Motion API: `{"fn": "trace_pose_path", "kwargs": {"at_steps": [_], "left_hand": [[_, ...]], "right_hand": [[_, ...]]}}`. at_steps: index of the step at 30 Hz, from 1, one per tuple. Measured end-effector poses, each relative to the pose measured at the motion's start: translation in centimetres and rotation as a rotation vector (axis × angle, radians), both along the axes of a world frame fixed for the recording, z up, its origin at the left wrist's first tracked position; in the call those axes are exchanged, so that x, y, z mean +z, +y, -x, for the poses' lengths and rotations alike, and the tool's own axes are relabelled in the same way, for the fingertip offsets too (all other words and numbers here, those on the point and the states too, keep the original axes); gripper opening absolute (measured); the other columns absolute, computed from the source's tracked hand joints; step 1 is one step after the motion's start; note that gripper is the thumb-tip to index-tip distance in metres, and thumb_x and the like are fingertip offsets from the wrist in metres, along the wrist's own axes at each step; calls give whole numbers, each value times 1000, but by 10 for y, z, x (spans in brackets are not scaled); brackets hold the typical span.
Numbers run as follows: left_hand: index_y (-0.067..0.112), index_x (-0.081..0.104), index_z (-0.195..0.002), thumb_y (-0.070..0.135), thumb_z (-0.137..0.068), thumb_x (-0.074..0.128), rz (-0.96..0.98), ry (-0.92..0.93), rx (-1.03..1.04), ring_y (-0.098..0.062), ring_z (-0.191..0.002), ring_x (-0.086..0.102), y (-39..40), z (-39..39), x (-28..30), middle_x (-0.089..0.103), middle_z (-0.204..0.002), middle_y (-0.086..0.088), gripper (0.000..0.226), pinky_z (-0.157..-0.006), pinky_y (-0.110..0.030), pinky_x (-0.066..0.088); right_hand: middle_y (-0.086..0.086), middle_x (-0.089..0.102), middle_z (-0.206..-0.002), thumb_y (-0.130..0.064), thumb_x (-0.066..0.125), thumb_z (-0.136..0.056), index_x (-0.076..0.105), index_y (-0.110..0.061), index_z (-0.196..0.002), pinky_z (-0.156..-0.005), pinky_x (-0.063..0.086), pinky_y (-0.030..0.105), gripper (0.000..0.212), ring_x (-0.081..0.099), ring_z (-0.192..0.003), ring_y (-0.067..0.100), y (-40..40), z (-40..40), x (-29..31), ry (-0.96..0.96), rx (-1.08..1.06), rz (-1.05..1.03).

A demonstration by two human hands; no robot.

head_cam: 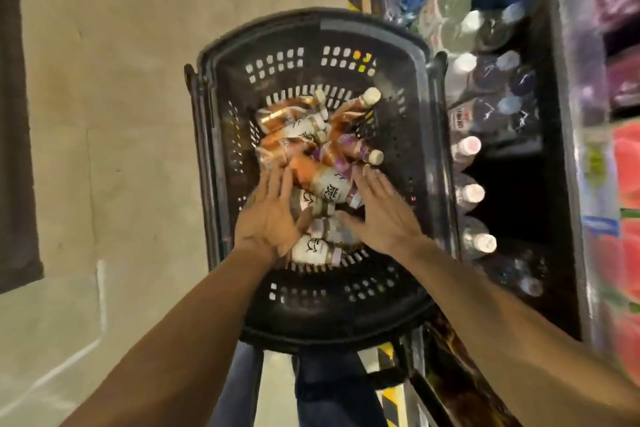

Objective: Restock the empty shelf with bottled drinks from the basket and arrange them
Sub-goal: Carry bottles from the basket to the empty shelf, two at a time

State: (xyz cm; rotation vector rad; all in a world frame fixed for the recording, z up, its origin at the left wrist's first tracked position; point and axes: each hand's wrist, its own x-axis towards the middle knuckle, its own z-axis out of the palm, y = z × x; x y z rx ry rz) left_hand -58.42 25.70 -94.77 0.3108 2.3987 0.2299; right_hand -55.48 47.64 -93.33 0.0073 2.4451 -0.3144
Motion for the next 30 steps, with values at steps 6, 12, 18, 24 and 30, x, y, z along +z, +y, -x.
{"fn": "trace_pose_path", "kwargs": {"at_steps": [6,12,18,24,30], "left_hand": [[15,-10,-159,49,-102,39,-23,-59,222,-35,-147,24,8,-7,-43,20,-161,-20,82,-111,-47,36],[16,5,-160,38,-99,56,-117,17,313,-34,-125,43,7,-8,-53,46,-139,-20,82,-108,-43,36],[11,49,-131,33,-82,81,-228,-10,608,-26,-104,62,3,-3,-47,66,-113,-9,63,-86,-29,45],[22,55,-128,29,-82,82,-415,-37,583,-17,-95,67,5,-1,-15,72,-101,0,54,-89,-33,55],[33,62,-123,28,-77,87,-669,12,654,7,-91,65,0,28,49,71,-96,19,53,-84,-21,55]], "right_hand": [[13,19,-169,-66,38,-100,3,-14,-164,-128,1,43,90,7,-158,29,-3,-11,-73,141,45,-80],[-1,65,-126,-46,61,-96,28,-22,-160,-116,23,46,76,56,-125,20,-12,-16,-84,273,-81,-111],[4,68,-123,-36,67,-96,38,-21,-155,-117,29,45,67,61,-119,23,-10,-12,-68,279,-159,14],[8,58,-137,-33,64,-99,44,-22,-153,-101,53,47,59,60,-121,30,-5,2,-21,158,-325,185],[3,62,-120,-22,75,-92,64,-19,-132,-88,52,31,42,63,-106,20,9,20,43,259,-556,347]]}}
